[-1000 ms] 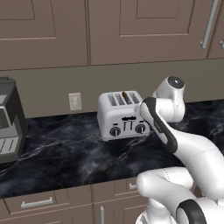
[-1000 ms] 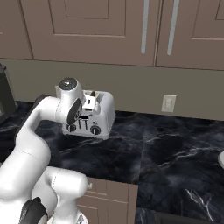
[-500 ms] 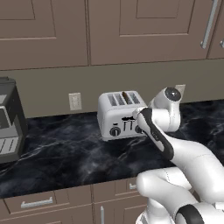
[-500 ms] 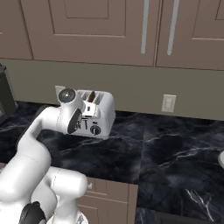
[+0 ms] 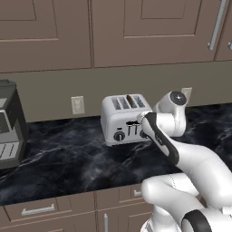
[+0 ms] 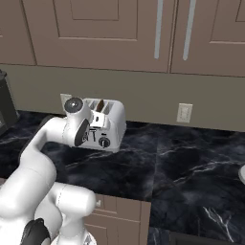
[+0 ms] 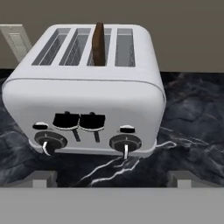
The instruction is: Start the toaster. Once the lever pops up, take the bread to the plate on the dining counter.
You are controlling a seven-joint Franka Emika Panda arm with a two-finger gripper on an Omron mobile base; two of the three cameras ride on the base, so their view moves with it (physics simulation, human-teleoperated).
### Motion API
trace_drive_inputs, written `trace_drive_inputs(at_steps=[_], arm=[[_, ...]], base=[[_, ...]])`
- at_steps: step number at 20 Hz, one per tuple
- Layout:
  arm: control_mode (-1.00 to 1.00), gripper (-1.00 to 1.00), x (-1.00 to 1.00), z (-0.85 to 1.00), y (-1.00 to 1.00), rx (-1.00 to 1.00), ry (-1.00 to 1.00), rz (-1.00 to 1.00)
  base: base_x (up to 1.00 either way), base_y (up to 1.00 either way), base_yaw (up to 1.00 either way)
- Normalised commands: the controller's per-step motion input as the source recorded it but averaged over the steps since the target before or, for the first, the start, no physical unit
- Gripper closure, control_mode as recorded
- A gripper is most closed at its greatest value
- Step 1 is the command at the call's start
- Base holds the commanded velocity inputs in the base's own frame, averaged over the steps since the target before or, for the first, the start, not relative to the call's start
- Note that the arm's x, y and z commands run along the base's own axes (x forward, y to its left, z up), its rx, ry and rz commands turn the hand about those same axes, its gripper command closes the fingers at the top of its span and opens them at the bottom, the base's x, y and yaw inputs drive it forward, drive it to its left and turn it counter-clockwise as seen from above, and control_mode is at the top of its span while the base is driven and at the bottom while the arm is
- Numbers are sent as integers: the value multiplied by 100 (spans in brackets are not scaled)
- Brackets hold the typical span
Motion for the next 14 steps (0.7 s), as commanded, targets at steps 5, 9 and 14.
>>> trace_drive_inputs(at_steps=[5,9,14], arm=[[-100,-100,12,-3,0,0,0,0],[-100,-100,12,-6,0,0,0,0],[-100,-100,8,-9,0,0,0,0]], base=[[0,0,0],[0,0,0],[0,0,0]])
